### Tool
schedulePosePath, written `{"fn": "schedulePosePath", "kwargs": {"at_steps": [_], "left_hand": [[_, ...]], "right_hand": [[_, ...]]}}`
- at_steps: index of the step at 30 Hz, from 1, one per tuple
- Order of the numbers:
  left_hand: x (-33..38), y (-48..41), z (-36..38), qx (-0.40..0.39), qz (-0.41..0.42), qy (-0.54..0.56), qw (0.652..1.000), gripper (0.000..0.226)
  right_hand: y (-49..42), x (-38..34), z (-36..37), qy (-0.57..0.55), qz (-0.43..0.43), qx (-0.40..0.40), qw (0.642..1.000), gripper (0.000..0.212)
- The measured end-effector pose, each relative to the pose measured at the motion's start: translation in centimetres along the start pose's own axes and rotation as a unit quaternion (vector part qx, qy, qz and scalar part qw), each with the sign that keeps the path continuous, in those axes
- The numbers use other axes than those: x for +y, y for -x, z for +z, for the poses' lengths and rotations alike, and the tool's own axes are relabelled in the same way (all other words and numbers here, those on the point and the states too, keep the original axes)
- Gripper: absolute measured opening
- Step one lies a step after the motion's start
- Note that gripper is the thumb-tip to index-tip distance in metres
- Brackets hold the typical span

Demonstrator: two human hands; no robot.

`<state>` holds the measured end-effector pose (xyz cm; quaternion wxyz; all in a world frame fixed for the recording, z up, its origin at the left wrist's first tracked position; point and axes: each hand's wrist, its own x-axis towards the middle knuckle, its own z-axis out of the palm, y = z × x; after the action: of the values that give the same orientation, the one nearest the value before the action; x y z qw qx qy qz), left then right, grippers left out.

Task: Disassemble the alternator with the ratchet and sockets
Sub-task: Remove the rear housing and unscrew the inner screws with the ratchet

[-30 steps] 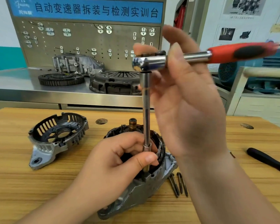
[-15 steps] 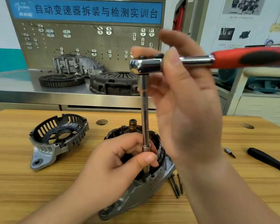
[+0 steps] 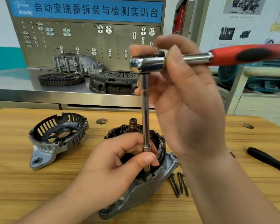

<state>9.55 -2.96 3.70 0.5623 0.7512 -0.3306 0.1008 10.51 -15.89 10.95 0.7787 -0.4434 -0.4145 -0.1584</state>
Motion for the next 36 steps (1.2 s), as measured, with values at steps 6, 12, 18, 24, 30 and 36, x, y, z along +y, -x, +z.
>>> {"fn": "schedulePosePath", "kwargs": {"at_steps": [6, 12, 18, 24, 30, 36], "left_hand": [[0.0, 0.0, 0.1, -0.001, -0.009, -0.007, 1.000, 0.024], [0.0, -0.2, -0.1, -0.027, -0.002, -0.009, 1.000, 0.024], [-0.3, -0.1, -0.1, -0.003, -0.012, 0.013, 1.000, 0.032], [-0.2, -0.1, -0.1, -0.012, -0.012, 0.008, 1.000, 0.028], [-0.1, -0.2, 0.0, 0.000, 0.014, -0.024, 1.000, 0.024], [-0.2, -0.2, 0.0, 0.021, 0.018, -0.045, 0.999, 0.032]], "right_hand": [[0.0, 0.0, 0.1, 0.073, -0.036, 0.053, 0.995, 0.012], [0.0, -0.2, -0.4, -0.211, 0.170, 0.017, 0.962, 0.020], [-2.0, -0.6, 0.8, 0.253, 0.001, -0.067, 0.965, 0.017], [1.0, 0.1, 0.2, -0.033, 0.028, 0.058, 0.997, 0.013], [0.1, 0.1, -0.2, -0.168, 0.136, 0.008, 0.976, 0.021], [0.4, 0.2, 0.3, 0.157, -0.124, 0.036, 0.979, 0.009]]}}
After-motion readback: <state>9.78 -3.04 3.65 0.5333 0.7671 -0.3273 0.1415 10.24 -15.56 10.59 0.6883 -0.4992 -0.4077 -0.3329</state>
